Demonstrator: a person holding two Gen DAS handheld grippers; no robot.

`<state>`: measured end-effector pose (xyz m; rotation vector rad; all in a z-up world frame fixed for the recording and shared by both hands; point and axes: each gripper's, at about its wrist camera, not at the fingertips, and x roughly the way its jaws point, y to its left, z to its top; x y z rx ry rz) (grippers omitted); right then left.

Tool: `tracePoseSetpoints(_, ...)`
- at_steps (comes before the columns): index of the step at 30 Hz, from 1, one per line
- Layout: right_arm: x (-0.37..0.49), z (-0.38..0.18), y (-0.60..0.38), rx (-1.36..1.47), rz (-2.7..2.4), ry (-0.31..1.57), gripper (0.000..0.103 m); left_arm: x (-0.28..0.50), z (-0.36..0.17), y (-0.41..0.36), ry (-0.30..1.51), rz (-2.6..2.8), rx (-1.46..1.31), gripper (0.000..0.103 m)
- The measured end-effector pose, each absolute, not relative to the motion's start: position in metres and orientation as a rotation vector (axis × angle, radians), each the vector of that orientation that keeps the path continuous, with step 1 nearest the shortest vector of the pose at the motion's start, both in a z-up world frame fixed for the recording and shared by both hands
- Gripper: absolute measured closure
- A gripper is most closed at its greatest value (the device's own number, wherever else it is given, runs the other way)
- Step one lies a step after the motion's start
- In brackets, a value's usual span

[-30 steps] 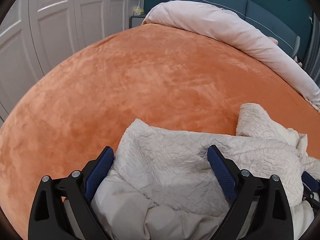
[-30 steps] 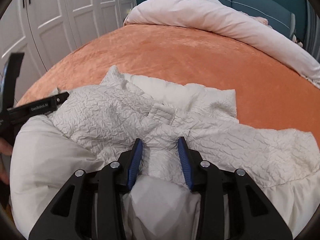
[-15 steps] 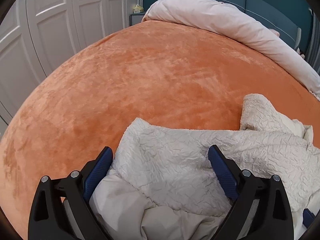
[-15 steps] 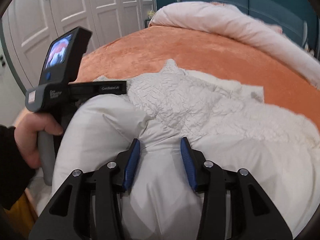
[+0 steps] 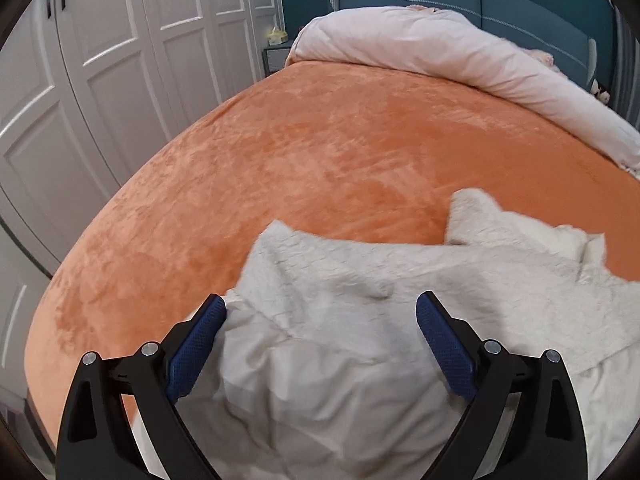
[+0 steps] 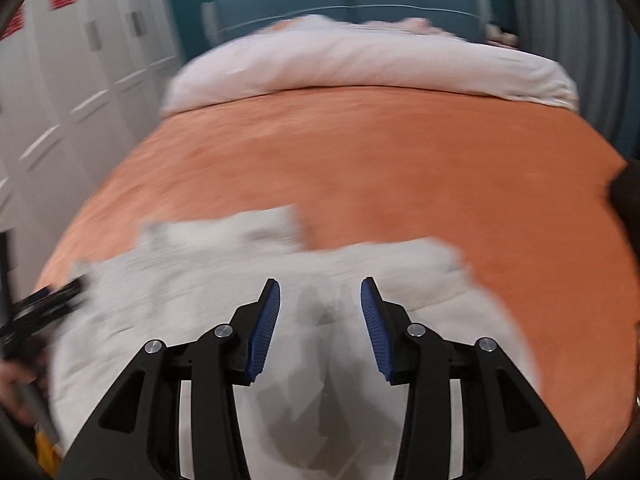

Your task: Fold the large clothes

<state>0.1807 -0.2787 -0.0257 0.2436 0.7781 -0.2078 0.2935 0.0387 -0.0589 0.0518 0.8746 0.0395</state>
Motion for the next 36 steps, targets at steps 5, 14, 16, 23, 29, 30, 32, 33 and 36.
tracePoseSetpoints(5,0.187,-0.072,-0.326,0.24,-0.315,0.864,0.058,0.302,-0.068,0.021,0.891,0.027,0.087,0.008)
tracePoseSetpoints(14,0.179,-0.104,-0.33,0.321,-0.312,0.821,0.053,0.308,-0.093,0.012,0.876,0.017,0.159,0.005)
tracePoseSetpoints(16,0.183,-0.107,-0.335,0.347,-0.3,0.814,0.053,0.309,-0.095,0.01,0.871,0.02,0.167,0.005)
tracePoseSetpoints(23,0.185,-0.109,-0.337,0.364,-0.295,0.796,0.052,0.31,-0.1,0.01,0.864,0.027,0.181,0.005)
tracePoseSetpoints(29,0.19,-0.101,-0.333,0.324,-0.322,0.845,0.052,0.31,-0.101,0.009,0.866,0.026,0.176,0.005)
tracePoseSetpoints(30,0.19,-0.089,-0.325,0.288,-0.37,0.851,0.051,0.309,-0.101,0.009,0.866,0.025,0.174,0.005)
tracePoseSetpoints(32,0.184,-0.065,-0.309,0.314,-0.354,0.795,0.05,0.309,-0.099,0.01,0.867,0.02,0.166,0.005)
tracePoseSetpoints(33,0.183,-0.053,-0.297,0.344,-0.305,0.772,0.05,0.308,-0.097,0.012,0.866,0.016,0.158,0.005)
tracePoseSetpoints(36,0.2,-0.031,-0.243,0.271,-0.155,0.794,0.051,0.304,-0.083,0.02,0.847,0.024,0.127,0.005)
